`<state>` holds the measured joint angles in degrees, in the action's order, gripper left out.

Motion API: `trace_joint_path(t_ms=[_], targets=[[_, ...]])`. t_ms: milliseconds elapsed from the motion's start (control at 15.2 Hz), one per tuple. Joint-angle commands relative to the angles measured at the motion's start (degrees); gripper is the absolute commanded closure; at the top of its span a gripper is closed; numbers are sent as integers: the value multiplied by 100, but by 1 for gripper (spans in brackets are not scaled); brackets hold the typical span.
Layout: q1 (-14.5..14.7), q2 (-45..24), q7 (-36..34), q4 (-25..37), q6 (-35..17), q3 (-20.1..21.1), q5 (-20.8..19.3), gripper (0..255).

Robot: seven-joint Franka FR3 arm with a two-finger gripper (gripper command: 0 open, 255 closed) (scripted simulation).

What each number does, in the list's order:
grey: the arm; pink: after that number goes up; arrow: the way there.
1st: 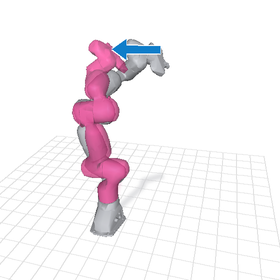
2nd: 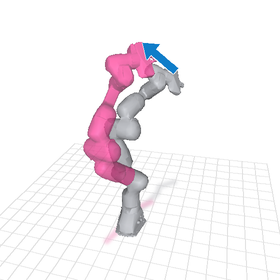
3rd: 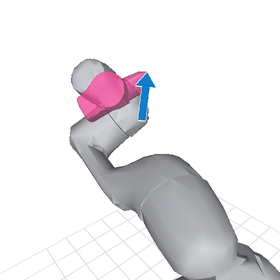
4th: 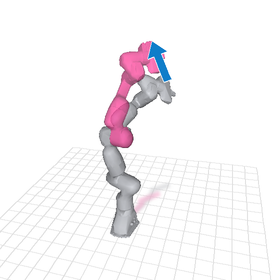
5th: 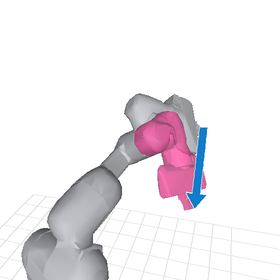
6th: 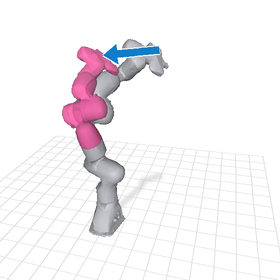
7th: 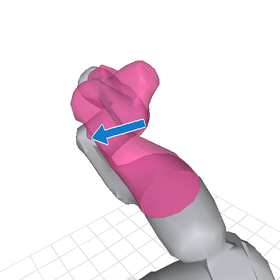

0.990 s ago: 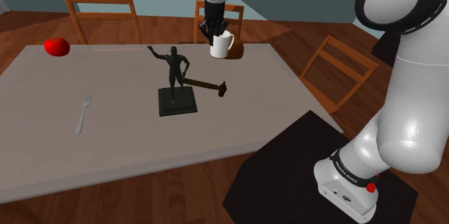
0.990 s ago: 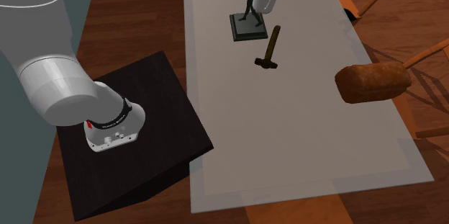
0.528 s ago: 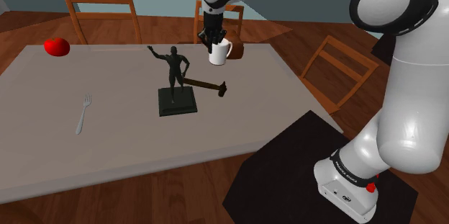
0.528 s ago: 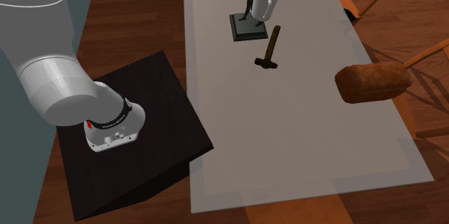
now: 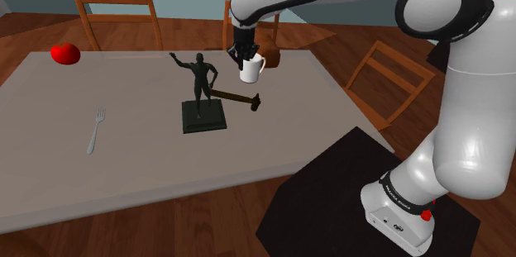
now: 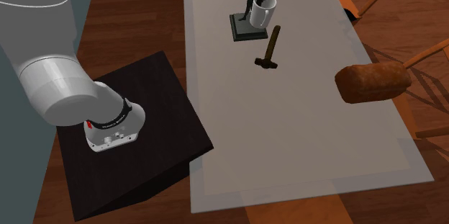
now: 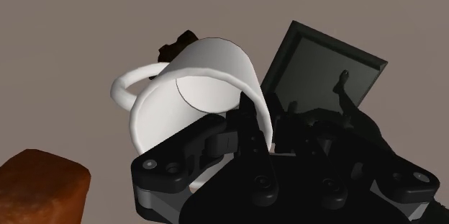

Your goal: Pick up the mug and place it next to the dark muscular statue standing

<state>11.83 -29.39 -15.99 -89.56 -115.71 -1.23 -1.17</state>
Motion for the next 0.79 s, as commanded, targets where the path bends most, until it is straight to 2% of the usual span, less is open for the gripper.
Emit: trace_joint_path(t_ms=[0,726], targets=[[-1,-74,-3,-46,-125,0,0,255],[-4,-483,-17,-280,-768,2,0,255]])
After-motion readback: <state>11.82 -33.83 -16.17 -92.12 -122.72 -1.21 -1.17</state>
